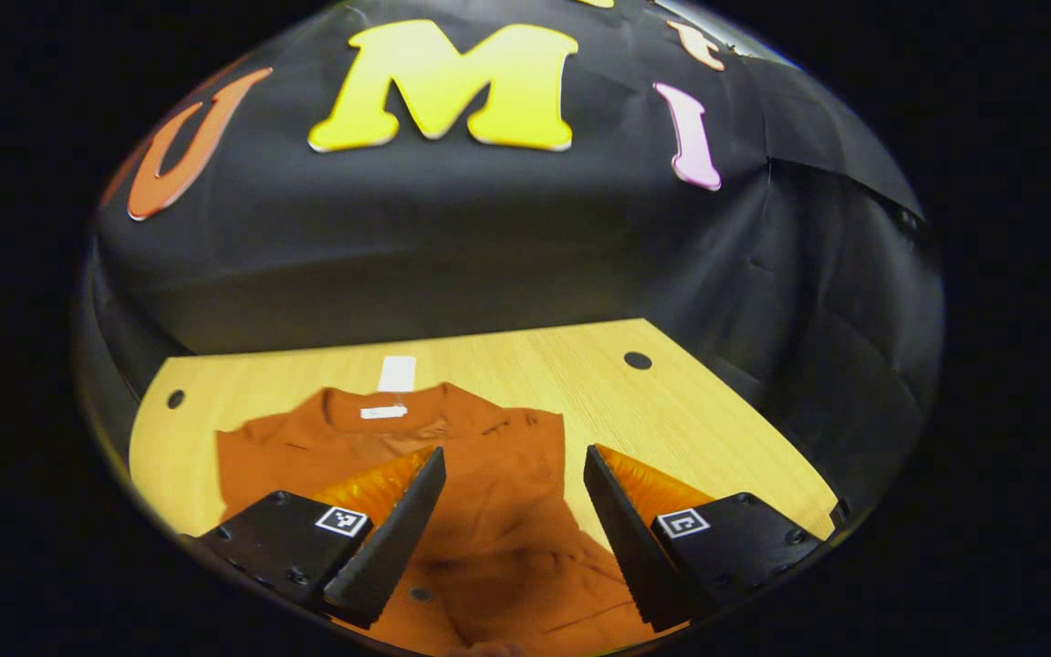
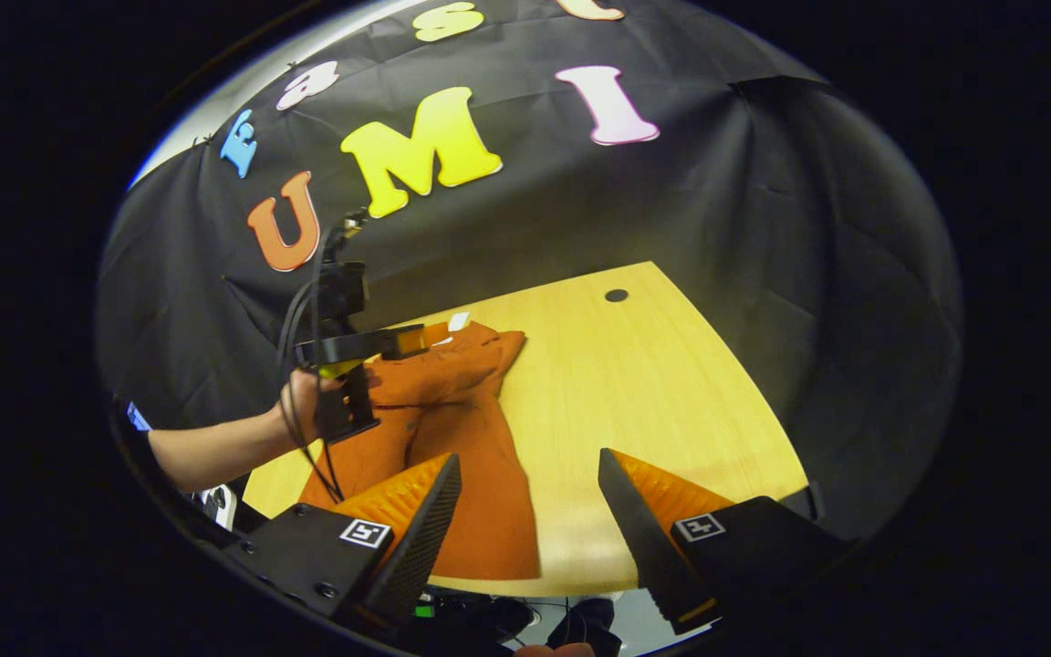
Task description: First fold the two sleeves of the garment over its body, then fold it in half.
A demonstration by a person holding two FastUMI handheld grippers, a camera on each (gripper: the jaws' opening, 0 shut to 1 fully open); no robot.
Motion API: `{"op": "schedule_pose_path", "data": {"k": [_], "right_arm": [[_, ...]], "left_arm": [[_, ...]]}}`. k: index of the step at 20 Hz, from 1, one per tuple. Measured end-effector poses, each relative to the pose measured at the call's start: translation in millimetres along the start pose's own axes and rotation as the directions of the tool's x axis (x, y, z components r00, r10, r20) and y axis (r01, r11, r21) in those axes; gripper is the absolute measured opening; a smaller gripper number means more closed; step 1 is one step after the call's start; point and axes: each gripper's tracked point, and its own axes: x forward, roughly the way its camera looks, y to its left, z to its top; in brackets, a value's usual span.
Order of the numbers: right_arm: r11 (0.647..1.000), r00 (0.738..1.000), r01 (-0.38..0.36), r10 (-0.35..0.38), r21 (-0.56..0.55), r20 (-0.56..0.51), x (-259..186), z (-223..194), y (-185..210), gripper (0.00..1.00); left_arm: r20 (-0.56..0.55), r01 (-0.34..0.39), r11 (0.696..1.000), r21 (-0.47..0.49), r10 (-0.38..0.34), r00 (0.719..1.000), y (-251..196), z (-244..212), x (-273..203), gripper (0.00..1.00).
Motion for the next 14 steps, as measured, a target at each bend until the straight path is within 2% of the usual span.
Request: {"op": "schedule_pose_path", "data": {"k": [1, 2, 4, 6, 9, 10, 11, 12, 13, 14], "right_arm": [[1.0, 1.0, -0.009, 0.009, -0.021, 0.007, 9, 2, 9, 0.92], [0.999, 1.0, -0.016, 0.016, -0.042, 0.01, 16, 0, 17, 0.97], [0.997, 1.0, -0.03, 0.03, -0.077, -0.001, 29, -6, 33, 0.98], [0.996, 0.998, -0.045, 0.042, -0.078, -0.038, 37, -21, 40, 0.98], [0.997, 0.995, -0.03, 0.024, -0.069, -0.096, 38, -51, 33, 0.98], [0.997, 0.993, -0.01, 0.002, -0.071, -0.116, 36, -63, 22, 0.94], [0.998, 0.991, 0.007, -0.016, -0.07, -0.135, 33, -74, 13, 0.99], [0.997, 0.987, 0.027, -0.037, -0.07, -0.157, 30, -86, 4, 0.99], [0.996, 0.982, 0.045, -0.058, -0.075, -0.18, 28, -99, -6, 0.94], [0.993, 0.974, 0.067, -0.085, -0.092, -0.208, 26, -115, -16, 0.98]], "left_arm": [[0.029, -0.021, 1.0, 0.005, 0.021, 0.999, 11, 1, -27, 0.99], [0.054, -0.042, 0.999, 0.005, 0.042, 0.998, 23, 1, -53, 0.99], [0.098, -0.089, 0.996, -0.013, 0.089, 0.991, 48, -5, -102, 0.98], [0.088, -0.122, 0.991, -0.047, 0.126, 0.988, 77, -29, -139, 0.98], [0.003, -0.125, 0.986, -0.113, 0.126, 0.992, 113, -83, -181, 0.98], [-0.028, -0.133, 0.982, -0.133, 0.13, 0.991, 126, -105, -190, 0.99], [-0.059, -0.136, 0.978, -0.156, 0.128, 0.99, 136, -124, -198, 0.99], [-0.096, -0.122, 0.976, -0.181, 0.106, 0.99, 141, -144, -204, 0.99], [-0.14, -0.109, 0.972, -0.207, 0.081, 0.987, 147, -166, -210, 0.99], [-0.18, -0.098, 0.967, -0.235, 0.056, 0.982, 155, -188, -213, 0.99]]}}
